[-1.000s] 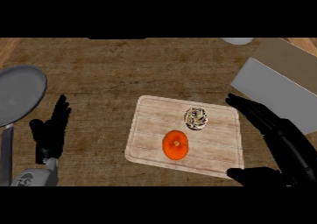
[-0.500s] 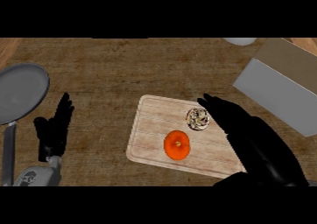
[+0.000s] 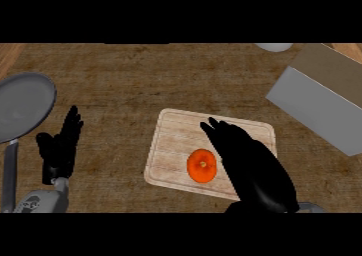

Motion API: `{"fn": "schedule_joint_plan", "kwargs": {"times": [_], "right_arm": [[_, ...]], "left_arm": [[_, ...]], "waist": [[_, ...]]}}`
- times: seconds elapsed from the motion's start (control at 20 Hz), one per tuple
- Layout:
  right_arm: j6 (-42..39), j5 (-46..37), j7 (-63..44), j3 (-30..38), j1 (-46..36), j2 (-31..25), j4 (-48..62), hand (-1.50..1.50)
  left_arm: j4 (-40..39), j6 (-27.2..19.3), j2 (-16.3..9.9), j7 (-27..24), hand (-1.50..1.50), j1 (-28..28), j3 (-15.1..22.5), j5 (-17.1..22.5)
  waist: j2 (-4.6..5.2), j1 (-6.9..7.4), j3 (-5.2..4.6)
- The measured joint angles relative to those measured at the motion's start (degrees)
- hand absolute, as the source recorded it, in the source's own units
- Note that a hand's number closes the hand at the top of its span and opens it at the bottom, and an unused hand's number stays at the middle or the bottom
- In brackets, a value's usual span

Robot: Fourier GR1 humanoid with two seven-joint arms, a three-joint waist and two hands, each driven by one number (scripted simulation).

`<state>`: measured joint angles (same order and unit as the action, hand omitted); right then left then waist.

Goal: Pick the squash from the cutting board and place it in the cardboard box

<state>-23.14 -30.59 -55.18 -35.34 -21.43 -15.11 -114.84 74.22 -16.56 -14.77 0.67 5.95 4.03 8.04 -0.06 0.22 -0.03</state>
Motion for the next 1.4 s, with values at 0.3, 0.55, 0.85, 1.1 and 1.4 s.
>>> {"fn": "schedule_joint_plan", "kwargs": {"times": [0.3, 0.55, 0.85, 1.1, 1.4], "right_arm": [[-1.2, -2.1, -1.4, -0.8, -0.5, 5.3, 2.8, -1.50], [-1.7, -5.6, -2.8, -2.4, -0.5, 8.5, 5.0, -1.50], [-2.1, -9.0, -3.1, -3.0, -0.9, 12.2, 9.4, -1.50], [-2.4, -10.5, -3.2, -2.4, 0.1, 13.7, 10.2, -1.50], [-2.7, -12.3, -2.6, -1.7, 0.1, 14.2, 13.2, -1.50]], "left_arm": [[-0.1, 0.5, 0.7, -0.8, 0.00, -0.5, -0.7, -1.0], [1.8, 0.8, 0.7, 0.3, 0.00, -1.5, -1.0, -1.2], [-0.4, 1.6, 1.3, -0.8, 0.00, -0.7, -2.1, -1.5], [0.5, 1.4, 2.0, 0.0, 0.00, -0.5, -2.0, -2.4], [3.2, 1.4, 2.0, 2.1, 0.00, -1.3, -2.0, -3.3]], "waist": [[0.00, -0.07, 0.00], [-0.03, -0.05, 0.01], [0.02, -0.10, 0.00], [-0.01, -0.15, 0.01], [-0.01, -0.03, 0.02]]}}
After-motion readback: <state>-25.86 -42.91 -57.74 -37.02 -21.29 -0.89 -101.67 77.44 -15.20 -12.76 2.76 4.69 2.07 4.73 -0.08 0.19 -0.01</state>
